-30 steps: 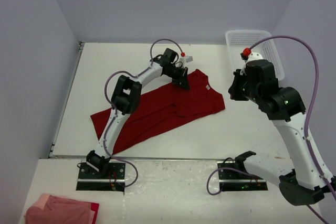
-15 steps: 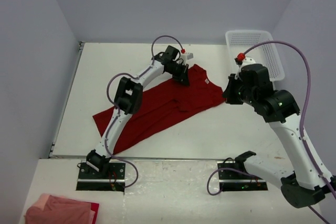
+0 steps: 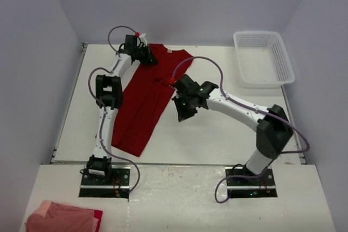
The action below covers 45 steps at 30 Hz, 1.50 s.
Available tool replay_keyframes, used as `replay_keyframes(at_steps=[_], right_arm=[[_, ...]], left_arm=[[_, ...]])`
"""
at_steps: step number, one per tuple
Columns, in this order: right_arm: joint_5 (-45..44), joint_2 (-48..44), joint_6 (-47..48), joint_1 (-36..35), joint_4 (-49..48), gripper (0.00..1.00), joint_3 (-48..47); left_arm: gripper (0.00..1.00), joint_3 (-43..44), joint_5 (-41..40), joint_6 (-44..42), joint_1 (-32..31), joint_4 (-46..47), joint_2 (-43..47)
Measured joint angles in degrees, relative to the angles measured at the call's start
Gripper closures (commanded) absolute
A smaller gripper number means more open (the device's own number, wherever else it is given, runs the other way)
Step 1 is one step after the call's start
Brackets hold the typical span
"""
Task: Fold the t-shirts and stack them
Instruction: Rotate the tshirt 90 degrees
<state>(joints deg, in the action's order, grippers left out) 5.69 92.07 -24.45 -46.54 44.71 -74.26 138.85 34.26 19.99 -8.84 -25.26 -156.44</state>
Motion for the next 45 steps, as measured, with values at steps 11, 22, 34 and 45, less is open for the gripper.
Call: replay_keyframes(at_steps=[11,22,34,45], right_arm=[[13.4,23.7,0.4,-8.9,-2.3,1.00,-26.8],[20.7,38.1,0.5,-12.0,-1.5,1.00,-38.1],[22.4,44.6,0.4,-12.0,-4.1,1.00,-37.3],[23.5,40.9,-3.6,-11.6,-12.9,1.00,-26.1]], left_arm=[[1.00,-1.0,0.2,2.1,6.2,1.9,0.0],[1.00,-2.3,1.2,2.4,9.0,2.2,0.8],[1.00,-9.9,1.5,3.6,10.3,4.9,4.7],[1.00,-9.9,1.2,3.0,9.9,4.6,4.7]])
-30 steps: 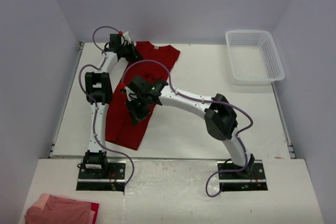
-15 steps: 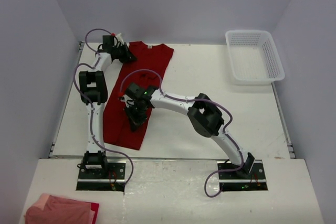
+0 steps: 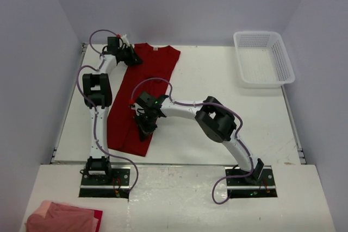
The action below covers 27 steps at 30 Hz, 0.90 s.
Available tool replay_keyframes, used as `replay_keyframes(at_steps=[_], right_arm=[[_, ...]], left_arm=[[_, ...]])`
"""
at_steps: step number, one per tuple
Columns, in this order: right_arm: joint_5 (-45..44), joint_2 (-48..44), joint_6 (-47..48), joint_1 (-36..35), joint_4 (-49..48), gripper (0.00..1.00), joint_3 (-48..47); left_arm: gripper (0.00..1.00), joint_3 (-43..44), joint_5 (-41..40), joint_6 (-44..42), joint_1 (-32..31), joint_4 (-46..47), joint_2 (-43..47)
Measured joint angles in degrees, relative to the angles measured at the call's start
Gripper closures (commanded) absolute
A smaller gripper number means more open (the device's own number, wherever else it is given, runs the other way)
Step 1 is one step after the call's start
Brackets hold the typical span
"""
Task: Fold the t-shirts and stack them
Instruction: Rotate the tshirt 90 degrees
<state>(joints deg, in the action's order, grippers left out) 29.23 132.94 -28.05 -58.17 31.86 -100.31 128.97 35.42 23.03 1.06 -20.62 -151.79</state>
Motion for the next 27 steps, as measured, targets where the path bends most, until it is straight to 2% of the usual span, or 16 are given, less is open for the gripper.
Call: replay_keyframes(at_steps=[12,20,27], right_arm=[[-4.1,-12.1,-12.1,2.7,-11.1,1.00,21.5],[-5.7,-18.6,-16.0,7.4,-13.2,1.00,31.4],[-6.4,-23.7,-16.6,13.1,-13.5,1.00,38.3]], left_arm=[[1.00,2.3,-2.1,0.0,-5.8,-1.0,-0.8],[1.00,4.8,-2.3,0.9,-9.7,0.4,-2.8],[1.00,5.1,-2.2,2.4,-10.5,1.8,-3.3]])
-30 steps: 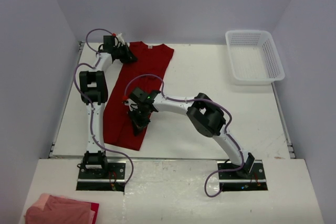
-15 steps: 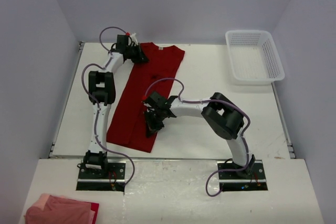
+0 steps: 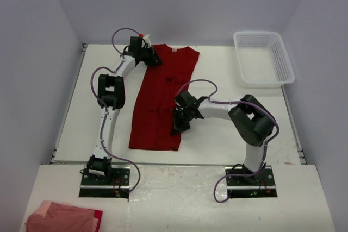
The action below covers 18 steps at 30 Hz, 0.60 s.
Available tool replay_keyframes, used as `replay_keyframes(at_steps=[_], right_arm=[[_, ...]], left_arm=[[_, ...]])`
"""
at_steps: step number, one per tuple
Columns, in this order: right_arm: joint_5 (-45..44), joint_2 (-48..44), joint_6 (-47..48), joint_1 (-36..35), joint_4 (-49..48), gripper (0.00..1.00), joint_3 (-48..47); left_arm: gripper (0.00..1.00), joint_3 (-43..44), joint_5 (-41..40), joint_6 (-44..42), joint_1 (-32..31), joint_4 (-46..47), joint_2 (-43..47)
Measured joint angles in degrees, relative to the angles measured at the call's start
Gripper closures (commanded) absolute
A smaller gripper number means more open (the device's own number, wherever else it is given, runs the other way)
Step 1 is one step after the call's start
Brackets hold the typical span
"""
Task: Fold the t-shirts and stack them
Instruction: Rotate the tshirt 90 degrees
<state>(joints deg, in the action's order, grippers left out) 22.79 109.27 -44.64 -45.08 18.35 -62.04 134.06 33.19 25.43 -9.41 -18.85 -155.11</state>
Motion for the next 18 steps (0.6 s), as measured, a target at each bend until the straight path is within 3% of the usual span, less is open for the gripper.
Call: replay_keyframes(at_steps=[18], right_arm=[[-1.9,-11.3,-5.2,3.3,-8.8,1.00,16.7]], left_arm=[[1.00,0.1,0.3,6.1,0.0,6.3,-1.8]])
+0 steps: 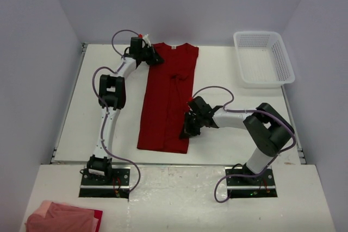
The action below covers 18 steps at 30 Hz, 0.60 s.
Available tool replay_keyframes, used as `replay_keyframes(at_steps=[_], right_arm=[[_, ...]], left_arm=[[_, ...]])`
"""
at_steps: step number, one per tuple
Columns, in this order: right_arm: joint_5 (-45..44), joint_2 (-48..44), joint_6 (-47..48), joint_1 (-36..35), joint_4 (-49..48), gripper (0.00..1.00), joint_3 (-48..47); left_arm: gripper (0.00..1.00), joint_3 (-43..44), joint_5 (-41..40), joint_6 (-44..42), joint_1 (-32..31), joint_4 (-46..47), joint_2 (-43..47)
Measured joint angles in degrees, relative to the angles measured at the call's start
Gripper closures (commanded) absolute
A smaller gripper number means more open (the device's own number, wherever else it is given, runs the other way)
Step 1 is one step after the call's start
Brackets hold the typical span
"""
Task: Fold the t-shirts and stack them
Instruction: Rotate the tshirt 90 degrees
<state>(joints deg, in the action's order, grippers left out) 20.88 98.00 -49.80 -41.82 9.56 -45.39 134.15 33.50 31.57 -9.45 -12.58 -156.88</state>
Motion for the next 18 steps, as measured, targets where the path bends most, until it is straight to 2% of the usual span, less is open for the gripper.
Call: replay_keyframes(at_steps=[18], right_arm=[[-1.5,-6.9,-7.5,3.7,-3.0,1.00,8.1]], left_arm=[[1.00,0.6,1.1,3.4,0.7,4.8,-1.8]])
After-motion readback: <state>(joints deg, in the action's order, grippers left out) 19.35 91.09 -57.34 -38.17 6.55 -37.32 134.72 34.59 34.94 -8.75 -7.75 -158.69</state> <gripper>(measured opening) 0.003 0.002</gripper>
